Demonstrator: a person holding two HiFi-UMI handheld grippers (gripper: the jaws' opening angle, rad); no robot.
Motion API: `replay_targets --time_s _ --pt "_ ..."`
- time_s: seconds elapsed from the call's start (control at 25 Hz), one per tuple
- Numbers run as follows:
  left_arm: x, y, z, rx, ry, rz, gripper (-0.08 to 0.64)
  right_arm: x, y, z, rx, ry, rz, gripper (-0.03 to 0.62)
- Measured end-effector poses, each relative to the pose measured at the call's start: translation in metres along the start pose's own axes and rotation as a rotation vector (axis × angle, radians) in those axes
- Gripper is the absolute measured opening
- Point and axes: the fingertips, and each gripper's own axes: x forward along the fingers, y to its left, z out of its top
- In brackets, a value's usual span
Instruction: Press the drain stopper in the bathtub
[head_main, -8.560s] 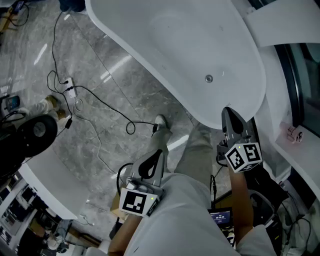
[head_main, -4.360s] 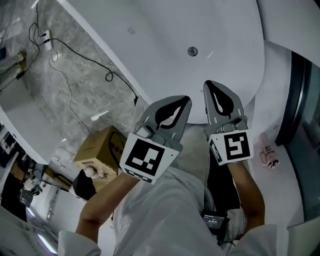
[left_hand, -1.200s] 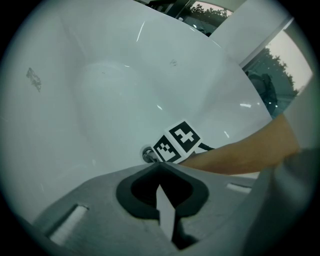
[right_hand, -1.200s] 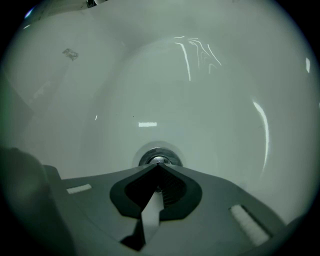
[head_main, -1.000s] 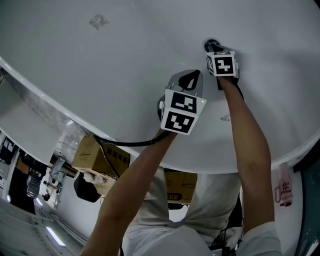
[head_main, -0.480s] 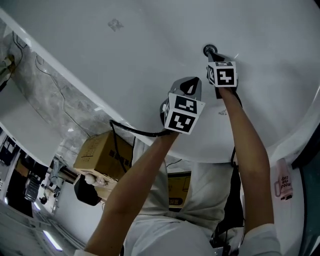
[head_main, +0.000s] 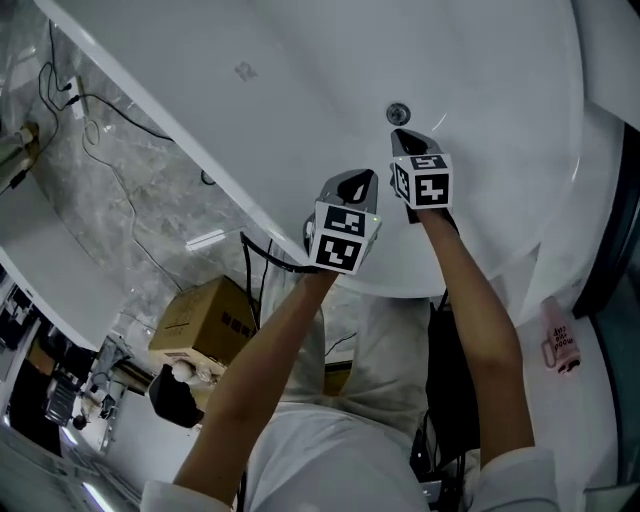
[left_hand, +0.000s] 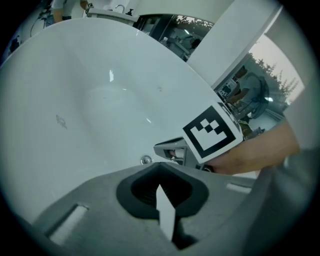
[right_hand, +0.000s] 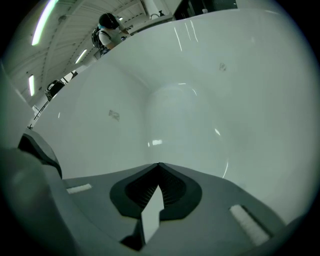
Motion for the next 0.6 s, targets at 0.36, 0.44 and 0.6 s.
replay_targets --time_s 0.36,0.44,0.6 --pt "-0.083 -0.030 0.034 0.072 -0.074 -0.020 0.002 -0.092 0.035 0.038 0.032 -0.111 -0.013 0.005" --pt "-0.099 -0.040 0.043 0.083 -0.092 -0.024 0.002 -0.113 0.040 0.046 0.028 -0.131 -0.007 0.004" --pt "-0.130 -0.060 0.060 0.113 -0.126 -0.043 0.002 -0.154 0.049 0.068 -0.002 -0.178 0.000 0.003"
